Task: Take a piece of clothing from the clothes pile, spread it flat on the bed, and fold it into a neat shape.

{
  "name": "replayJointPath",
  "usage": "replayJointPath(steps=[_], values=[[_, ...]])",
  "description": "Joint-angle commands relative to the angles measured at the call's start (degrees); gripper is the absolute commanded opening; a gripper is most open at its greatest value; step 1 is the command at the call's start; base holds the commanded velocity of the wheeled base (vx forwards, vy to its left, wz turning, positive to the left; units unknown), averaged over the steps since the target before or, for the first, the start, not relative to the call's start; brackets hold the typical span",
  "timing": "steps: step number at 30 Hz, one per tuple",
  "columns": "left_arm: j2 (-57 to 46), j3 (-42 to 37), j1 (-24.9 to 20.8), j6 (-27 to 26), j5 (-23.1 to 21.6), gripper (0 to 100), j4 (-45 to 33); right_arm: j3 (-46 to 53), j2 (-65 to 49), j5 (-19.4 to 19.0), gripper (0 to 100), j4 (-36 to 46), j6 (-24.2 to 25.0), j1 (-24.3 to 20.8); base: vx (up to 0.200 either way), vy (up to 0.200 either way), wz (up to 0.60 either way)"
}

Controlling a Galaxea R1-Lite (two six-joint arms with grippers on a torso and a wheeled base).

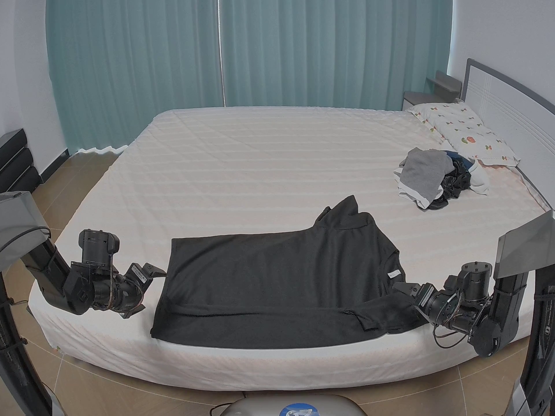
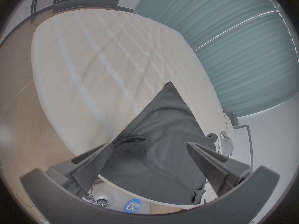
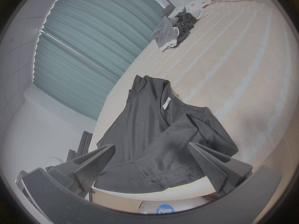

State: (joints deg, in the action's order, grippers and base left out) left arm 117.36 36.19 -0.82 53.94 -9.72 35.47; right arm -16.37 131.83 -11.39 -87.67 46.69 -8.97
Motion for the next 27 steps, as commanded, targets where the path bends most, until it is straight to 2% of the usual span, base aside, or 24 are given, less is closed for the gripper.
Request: replayJointPath(steps=[1, 11, 13, 14, 16, 27], values=[[0.3, 0.5, 0.0, 0.0, -0.2, 100, 0.0, 0.2, -0.6, 0.6, 100, 2.2, 0.2, -3.9, 0.0, 0.0, 0.0], [0.9, 0.1, 0.1, 0.2, -3.4, 100, 0.0, 0.4, -4.9, 2.1, 100, 8.0, 0.4, -8.0, 0.0, 0.0, 0.0], [1.1, 0.1, 0.1, 0.1, -3.4, 100, 0.0, 0.9, -4.3, 4.9, 100, 8.4, 2.9, -9.0, 0.0, 0.0, 0.0], [1.1, 0.1, 0.1, 0.1, -3.4, 100, 0.0, 0.9, -4.3, 4.9, 100, 8.4, 2.9, -9.0, 0.0, 0.0, 0.0], [1.2, 0.1, 0.2, 0.1, -3.5, 100, 0.0, 3.2, -3.9, 8.0, 100, 8.1, 7.8, -10.8, 0.0, 0.0, 0.0], [3.1, 1.1, 1.6, 0.1, -3.6, 100, 0.0, 8.5, 2.2, 8.5, 100, 2.0, 10.8, -11.9, 0.0, 0.0, 0.0]])
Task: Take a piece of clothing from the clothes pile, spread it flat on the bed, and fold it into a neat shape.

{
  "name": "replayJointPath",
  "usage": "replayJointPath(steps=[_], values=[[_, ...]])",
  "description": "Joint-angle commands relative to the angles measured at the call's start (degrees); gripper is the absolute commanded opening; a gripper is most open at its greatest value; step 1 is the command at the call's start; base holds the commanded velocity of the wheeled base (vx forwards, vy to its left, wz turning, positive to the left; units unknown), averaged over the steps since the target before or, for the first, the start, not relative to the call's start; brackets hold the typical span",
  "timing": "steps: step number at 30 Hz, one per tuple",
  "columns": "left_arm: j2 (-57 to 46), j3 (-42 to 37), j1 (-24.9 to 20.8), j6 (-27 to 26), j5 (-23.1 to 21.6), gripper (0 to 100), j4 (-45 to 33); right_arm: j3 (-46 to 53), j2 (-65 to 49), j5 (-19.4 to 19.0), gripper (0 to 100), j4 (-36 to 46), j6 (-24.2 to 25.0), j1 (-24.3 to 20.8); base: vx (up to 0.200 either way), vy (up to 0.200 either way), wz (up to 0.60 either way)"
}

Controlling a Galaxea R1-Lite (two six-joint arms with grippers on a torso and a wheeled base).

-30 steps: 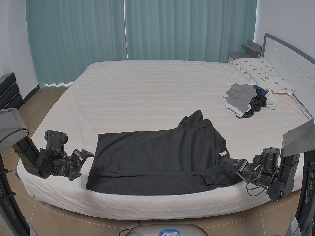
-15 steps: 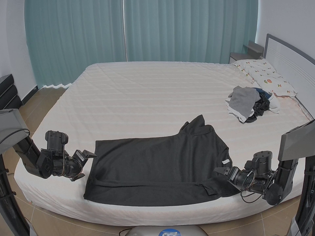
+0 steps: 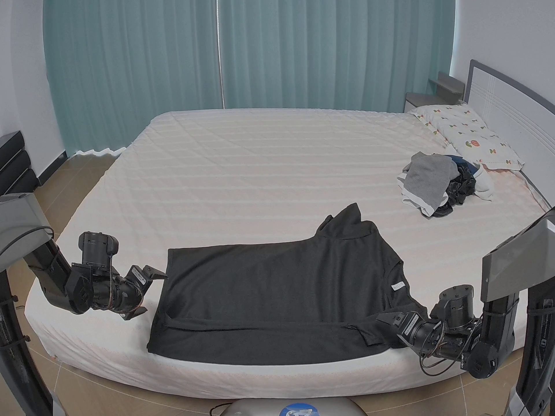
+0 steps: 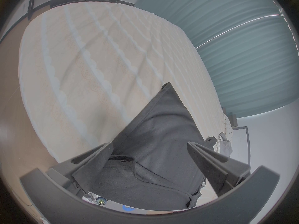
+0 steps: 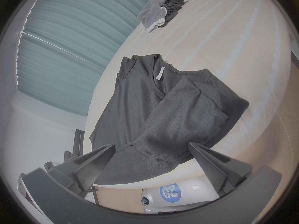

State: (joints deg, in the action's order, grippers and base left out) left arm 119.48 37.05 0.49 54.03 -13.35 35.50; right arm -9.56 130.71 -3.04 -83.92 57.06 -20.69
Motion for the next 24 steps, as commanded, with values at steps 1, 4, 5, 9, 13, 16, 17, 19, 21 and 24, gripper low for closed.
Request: replayJointPath(steps=[1, 4, 5, 9, 13, 16, 17, 19, 21, 24], values=[[0.9, 0.2, 0.3, 0.0, 0.0, 100, 0.0, 2.0, 3.5, 0.1, 100, -2.7, 0.4, -0.1, 0.0, 0.0, 0.0], [0.9, 0.1, 0.2, 0.0, 0.0, 100, 0.0, 1.6, 4.1, 0.1, 100, -3.2, 0.6, 0.1, 0.0, 0.0, 0.0], [1.0, 0.2, 0.2, -0.1, 0.0, 100, 0.0, 1.5, 4.3, 0.1, 100, -3.2, 0.7, 0.1, 0.0, 0.0, 0.0], [1.0, 0.1, 0.2, -0.1, 0.0, 100, 0.0, 1.2, 4.3, 0.4, 100, -3.3, 1.6, 0.1, 0.0, 0.0, 0.0], [1.0, 0.2, 0.2, -0.1, 0.0, 100, 0.0, -0.1, 5.3, 2.6, 100, -3.5, 1.8, 0.2, 0.0, 0.0, 0.0], [1.0, 0.2, 0.2, -0.1, 0.0, 100, 0.0, -1.1, 6.2, 3.7, 100, -3.5, 1.7, 0.2, 0.0, 0.0, 0.0], [1.0, 0.1, 0.2, -0.1, 0.0, 100, 0.0, -1.5, 6.6, 4.0, 100, -3.5, 1.7, 0.2, 0.0, 0.0, 0.0], [1.1, 0.2, 0.2, -0.1, 0.0, 100, 0.0, -1.3, 6.1, 3.9, 100, -3.5, 1.7, 0.2, 0.0, 0.0, 0.0], [1.3, 0.2, 0.2, -0.2, 0.0, 100, 0.1, -1.3, 6.1, 4.0, 100, -3.5, 1.7, 0.1, 0.0, 0.0, 0.0], [1.4, 0.5, 0.2, -0.2, 0.0, 100, 0.0, -1.2, 6.1, 4.1, 0, -3.5, 1.8, 0.0, 0.0, 0.0, 0.0]])
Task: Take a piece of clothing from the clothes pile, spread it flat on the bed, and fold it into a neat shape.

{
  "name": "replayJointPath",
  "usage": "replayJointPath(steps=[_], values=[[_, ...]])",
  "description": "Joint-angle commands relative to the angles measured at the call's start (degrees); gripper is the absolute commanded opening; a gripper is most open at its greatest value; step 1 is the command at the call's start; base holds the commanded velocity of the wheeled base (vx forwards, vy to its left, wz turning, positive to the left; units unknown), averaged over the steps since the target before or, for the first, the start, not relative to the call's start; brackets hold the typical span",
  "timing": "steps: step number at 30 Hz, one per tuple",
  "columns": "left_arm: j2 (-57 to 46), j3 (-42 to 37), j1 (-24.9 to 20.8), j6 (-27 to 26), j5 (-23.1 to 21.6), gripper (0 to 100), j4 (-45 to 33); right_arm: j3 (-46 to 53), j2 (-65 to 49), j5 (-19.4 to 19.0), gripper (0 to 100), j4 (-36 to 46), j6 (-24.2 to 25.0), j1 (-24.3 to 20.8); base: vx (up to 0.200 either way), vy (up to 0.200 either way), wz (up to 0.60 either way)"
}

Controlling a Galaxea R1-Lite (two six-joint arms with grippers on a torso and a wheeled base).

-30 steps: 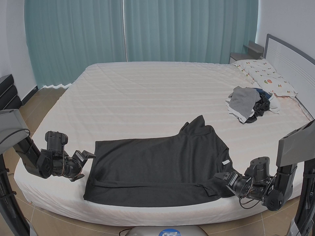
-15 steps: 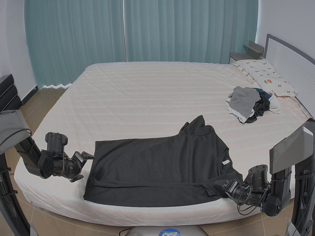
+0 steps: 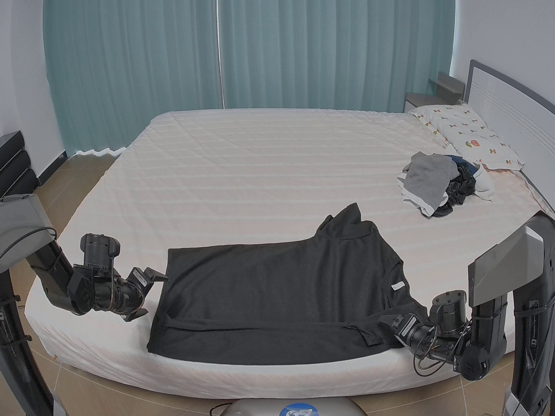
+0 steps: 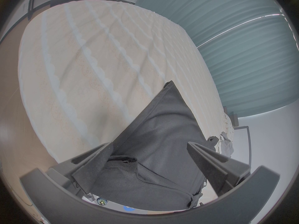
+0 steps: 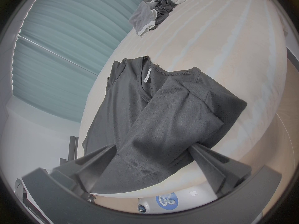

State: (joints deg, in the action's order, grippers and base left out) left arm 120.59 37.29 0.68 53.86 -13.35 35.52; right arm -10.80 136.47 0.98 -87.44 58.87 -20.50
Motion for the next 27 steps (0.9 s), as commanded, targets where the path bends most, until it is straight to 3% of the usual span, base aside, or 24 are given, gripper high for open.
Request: replayJointPath(steps=[1, 8, 20, 27], values=[[0.3, 0.2, 0.0, 0.0, 0.0, 100, 0.0, 0.0, 0.3, 0.1, 0, 0.0, 0.0, -0.1, 0.0, 0.0, 0.0], [0.3, 0.2, 0.0, 0.0, 0.1, 100, 0.0, 1.0, 0.2, 3.2, 0, -0.1, 0.0, -1.6, 0.0, 0.0, 0.0], [0.6, 0.2, -0.1, -0.1, 0.1, 100, 0.0, 2.0, -6.4, 3.2, 0, -1.3, -0.4, -1.8, 0.0, 0.0, 0.0], [0.7, 0.2, -0.2, -0.1, 0.1, 100, 0.0, 3.1, -2.5, 3.2, 0, -1.9, -0.5, -1.6, 0.0, 0.0, 0.0]])
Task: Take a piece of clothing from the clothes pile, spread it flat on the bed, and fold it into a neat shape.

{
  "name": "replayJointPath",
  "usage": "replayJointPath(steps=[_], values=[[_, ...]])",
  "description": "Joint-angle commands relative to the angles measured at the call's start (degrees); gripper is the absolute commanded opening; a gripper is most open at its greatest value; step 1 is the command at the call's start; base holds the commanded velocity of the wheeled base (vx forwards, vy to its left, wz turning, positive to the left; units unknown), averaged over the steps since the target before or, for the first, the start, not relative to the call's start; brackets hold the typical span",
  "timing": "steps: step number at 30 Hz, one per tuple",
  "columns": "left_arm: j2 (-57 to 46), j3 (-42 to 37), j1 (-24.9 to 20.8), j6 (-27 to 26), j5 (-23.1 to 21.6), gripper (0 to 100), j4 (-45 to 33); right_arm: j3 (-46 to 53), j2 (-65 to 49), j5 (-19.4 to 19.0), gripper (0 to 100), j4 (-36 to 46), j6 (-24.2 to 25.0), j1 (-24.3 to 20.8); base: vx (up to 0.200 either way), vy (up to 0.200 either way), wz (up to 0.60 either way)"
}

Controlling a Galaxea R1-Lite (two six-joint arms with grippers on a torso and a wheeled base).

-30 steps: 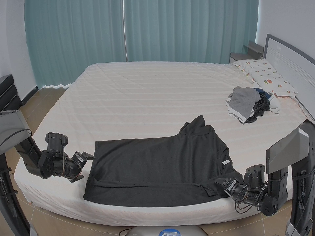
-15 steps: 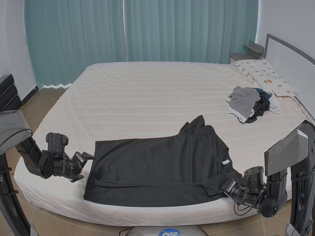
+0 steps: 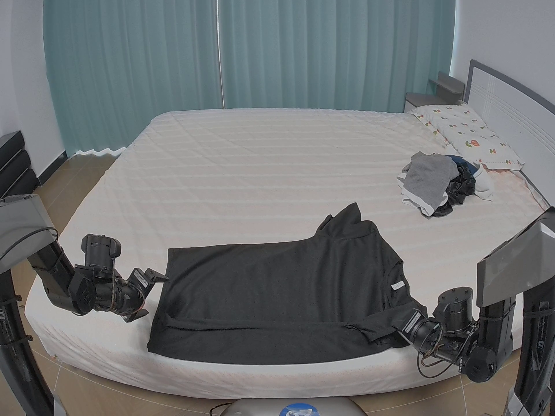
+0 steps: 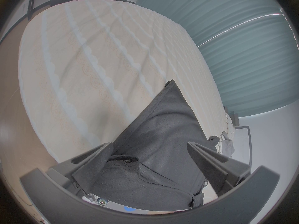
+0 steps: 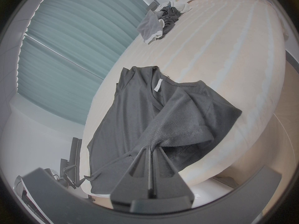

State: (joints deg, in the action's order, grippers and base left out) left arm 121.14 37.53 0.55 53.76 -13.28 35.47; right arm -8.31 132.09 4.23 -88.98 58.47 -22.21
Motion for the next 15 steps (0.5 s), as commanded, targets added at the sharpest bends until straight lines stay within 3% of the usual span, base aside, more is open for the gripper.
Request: replayJointPath(steps=[1, 2, 3, 15], values=[[0.2, 0.0, 0.0, 0.0, 0.0, 100, 0.0, 0.7, 2.1, 0.0, 0, -0.3, -0.3, 0.2, 0.0, 0.0, 0.0], [0.2, 0.0, 0.0, 0.0, 0.0, 100, 0.0, 1.1, 3.2, 0.0, 0, -0.4, -0.8, 0.0, 0.0, 0.0, 0.0], [0.2, 0.0, 0.0, 0.0, 0.0, 100, 0.0, 1.6, 3.8, 0.0, 100, -0.4, -1.3, -0.1, 0.0, 0.0, 0.0], [0.2, 0.1, -0.1, 0.0, 0.0, 100, 0.1, 3.6, -4.3, 0.1, 100, -0.4, -5.6, 2.3, 0.0, 0.0, 0.0]])
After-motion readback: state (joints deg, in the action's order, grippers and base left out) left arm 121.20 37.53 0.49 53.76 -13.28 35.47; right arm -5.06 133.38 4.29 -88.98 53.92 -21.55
